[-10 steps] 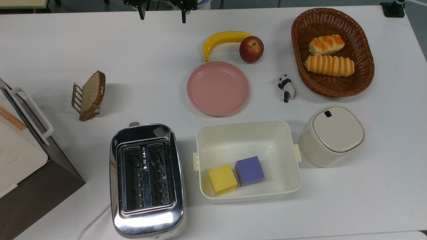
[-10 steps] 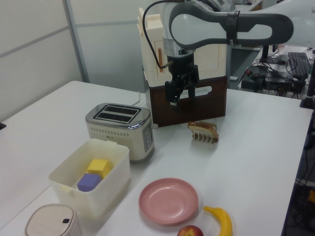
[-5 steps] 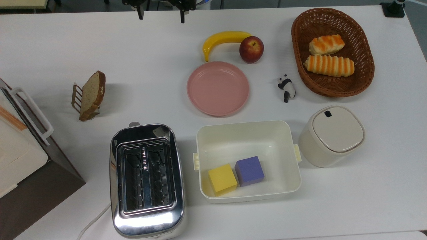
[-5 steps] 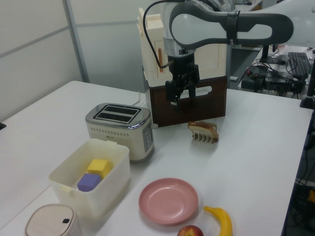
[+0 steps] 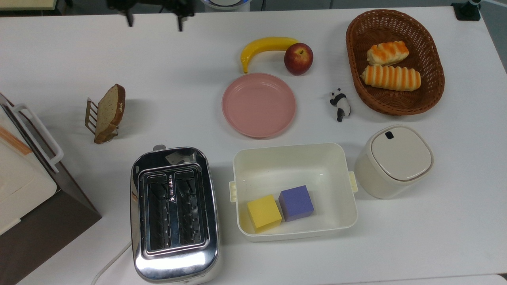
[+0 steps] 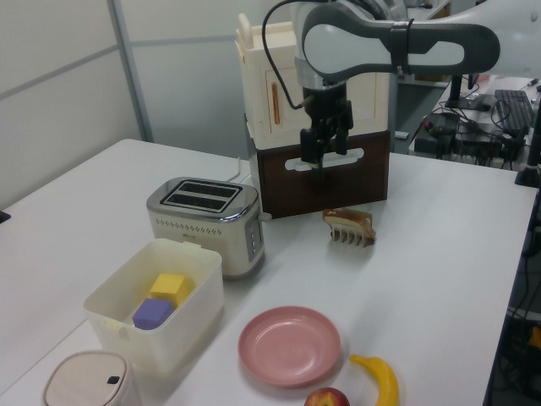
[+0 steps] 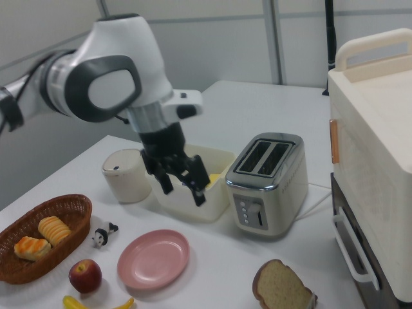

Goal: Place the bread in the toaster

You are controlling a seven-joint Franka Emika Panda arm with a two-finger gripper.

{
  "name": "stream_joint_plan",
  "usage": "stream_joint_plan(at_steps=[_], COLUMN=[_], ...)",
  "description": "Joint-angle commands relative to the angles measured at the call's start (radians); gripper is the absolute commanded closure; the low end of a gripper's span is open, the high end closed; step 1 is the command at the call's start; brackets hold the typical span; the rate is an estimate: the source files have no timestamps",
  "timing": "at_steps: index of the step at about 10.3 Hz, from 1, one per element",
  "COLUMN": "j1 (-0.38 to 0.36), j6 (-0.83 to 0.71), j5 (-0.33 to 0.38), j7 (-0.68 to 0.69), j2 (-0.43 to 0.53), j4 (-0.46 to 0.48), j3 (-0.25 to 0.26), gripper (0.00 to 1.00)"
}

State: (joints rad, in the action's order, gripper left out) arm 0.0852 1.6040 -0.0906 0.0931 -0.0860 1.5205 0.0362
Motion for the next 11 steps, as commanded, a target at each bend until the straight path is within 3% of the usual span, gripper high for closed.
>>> stream_joint_plan(at_steps=[1,8,11], j1=[0.025,0.064,0.096], j6=[0.076,0.22,0.281], j5=[-0.084,-0.254,-0.282], j7=[0.063,0.071,0.129], j2=[-0.064,-0.202,-0.235], j4=[0.017,0.07,0.095], j3=[0.002,0.004,0.004], gripper=[0.0,0.0,0.2])
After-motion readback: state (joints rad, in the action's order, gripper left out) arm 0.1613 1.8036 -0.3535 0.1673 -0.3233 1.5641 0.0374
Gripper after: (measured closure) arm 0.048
